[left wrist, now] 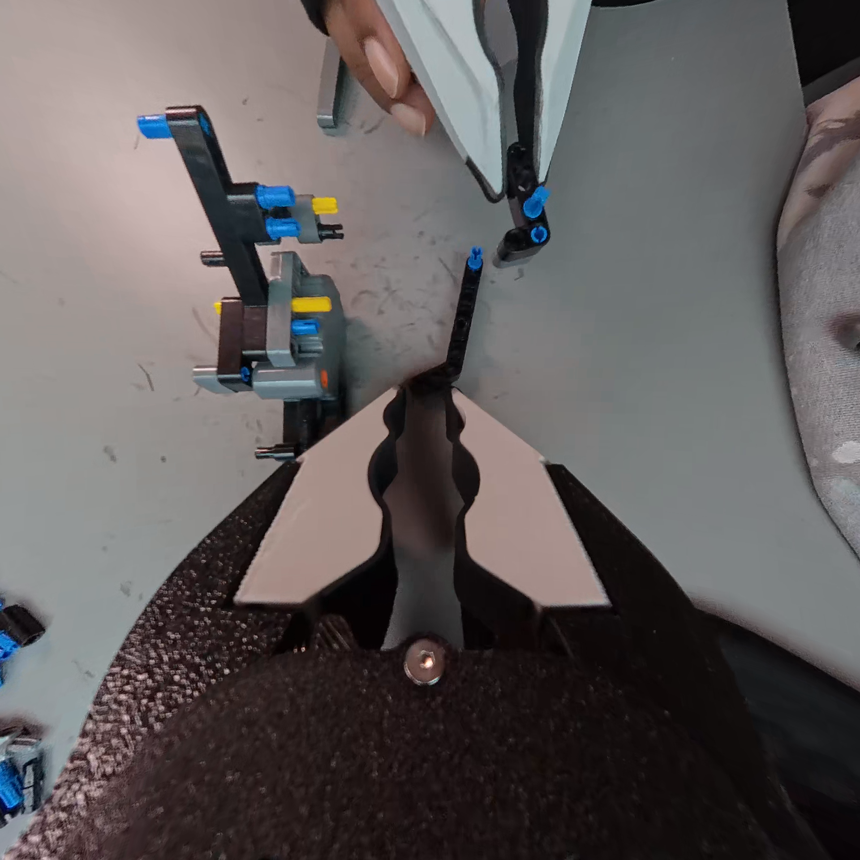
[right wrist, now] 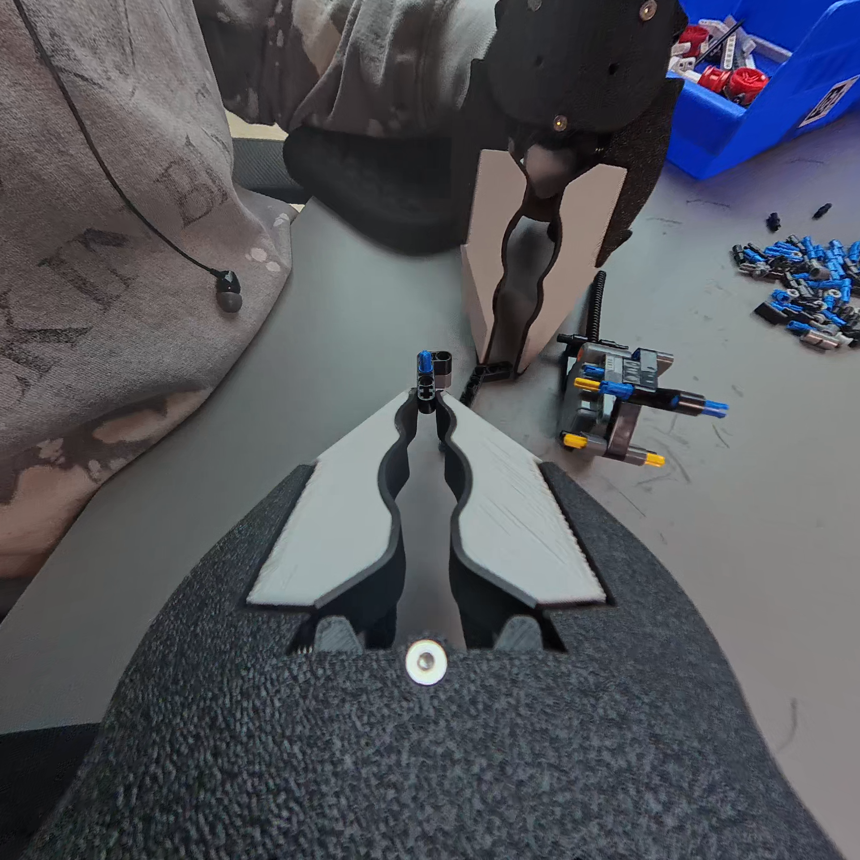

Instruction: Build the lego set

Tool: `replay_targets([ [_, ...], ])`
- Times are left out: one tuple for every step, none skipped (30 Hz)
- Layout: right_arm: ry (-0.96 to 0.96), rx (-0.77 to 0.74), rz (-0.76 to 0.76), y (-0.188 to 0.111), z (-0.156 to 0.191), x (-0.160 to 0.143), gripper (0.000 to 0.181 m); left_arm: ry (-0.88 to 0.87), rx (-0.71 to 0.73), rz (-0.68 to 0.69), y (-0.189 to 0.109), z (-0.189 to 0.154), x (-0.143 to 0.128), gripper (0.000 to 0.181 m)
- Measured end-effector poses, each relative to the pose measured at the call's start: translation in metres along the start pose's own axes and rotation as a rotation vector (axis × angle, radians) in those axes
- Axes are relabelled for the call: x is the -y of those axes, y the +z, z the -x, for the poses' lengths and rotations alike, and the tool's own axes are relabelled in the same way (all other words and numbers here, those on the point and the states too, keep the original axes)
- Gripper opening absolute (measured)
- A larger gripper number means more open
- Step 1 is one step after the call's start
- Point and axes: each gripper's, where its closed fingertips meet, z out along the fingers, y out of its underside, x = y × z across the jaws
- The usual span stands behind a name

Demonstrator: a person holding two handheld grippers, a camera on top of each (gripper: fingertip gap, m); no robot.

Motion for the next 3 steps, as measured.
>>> replay_targets([
  [0.006, 0.001, 0.000, -0.0015, 0.0008, -0.0008, 0.007, -0.002, -0.001, 0.003, -0.0001, 0.0026, -0.0003, 0.017],
  [0.011, 0.000, 0.000, -0.0028, 0.0013, -0.0019, 0.007, -0.003, 0.003, 0.003, -0.0001, 0.0053, -0.0002, 0.017],
  [0.014, -0.003, 0.002, -0.0041, 0.0016, -0.0032, 0.007, -0.003, 0.012, 0.002, -0.0003, 0.0076, -0.0003, 0.017],
])
